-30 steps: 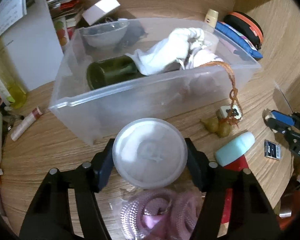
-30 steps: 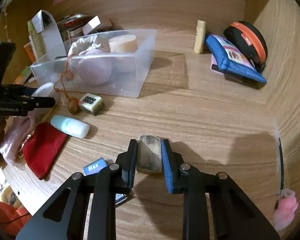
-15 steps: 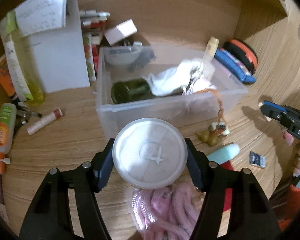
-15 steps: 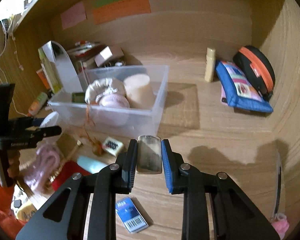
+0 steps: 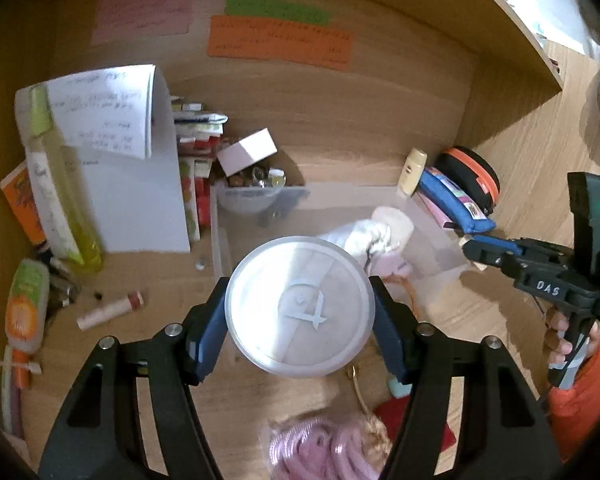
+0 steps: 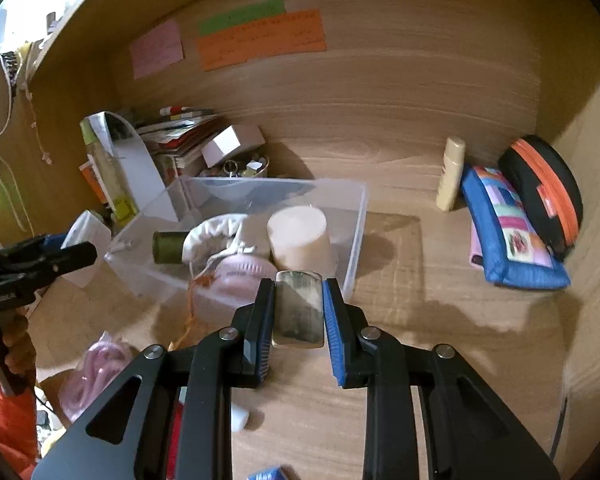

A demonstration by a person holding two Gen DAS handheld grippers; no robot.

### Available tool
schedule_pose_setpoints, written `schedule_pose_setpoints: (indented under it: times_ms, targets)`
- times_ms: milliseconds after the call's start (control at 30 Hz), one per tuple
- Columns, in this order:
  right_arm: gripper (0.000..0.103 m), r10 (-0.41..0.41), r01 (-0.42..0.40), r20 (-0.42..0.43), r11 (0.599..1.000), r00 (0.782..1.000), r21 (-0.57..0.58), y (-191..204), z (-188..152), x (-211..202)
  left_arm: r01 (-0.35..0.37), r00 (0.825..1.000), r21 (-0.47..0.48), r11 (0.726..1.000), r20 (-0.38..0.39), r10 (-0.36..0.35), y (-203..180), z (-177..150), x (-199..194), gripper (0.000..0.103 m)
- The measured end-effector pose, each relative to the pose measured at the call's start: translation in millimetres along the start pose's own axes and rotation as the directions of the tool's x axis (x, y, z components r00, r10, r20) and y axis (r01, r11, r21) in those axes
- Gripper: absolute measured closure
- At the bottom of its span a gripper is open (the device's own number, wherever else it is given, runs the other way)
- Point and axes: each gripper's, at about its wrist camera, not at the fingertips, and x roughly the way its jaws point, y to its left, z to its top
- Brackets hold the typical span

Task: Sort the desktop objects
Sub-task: 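Drop the brush and white lid into the clear box, opening both grippers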

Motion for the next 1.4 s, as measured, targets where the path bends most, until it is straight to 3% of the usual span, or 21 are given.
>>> schedule_pose_setpoints:
  times_ms: [300,733,1233,1300,1400]
  targets:
    - [0.081,-0.012,0.011,-0.056,1.0,0.998,-0.019,-1.0,8.1,31.7,0.012,0.999,-0.015,1.0,-0.052,-0.013,9.0,19.6,31.1,0.038]
    - [0.081,0.011,-0.015,-0.102,0.999,0.995,-0.044,-2.3,9.0,54.7,-0.023,0.993,0.001,1.0,-0.115,0.023,3.1,18.3,69.2,0.038]
    - [0.081,-0.014,0.004,-0.111,0.996,0.994,-0.085,6.9,9.4,54.9,-0.026,0.989,0.018,1.0,-0.146,0.028,-0.4,13.9,77.2,0.037]
    - [0.08,-0.016,0.006,-0.111,0.996,0.994,-0.088,8.1,9.6,52.8,-0.03,0.989,0.015,0.999,-0.147,0.032,-0.5,14.4,76.2,0.035]
    - [0.069,-0.02,0.011,-0.108,0.996,0.994,-0.085,9.2,8.9,48.7,-0.009,0.99,-0.004,1.0,-0.141,0.008,0.8,16.3,71.1,0.033]
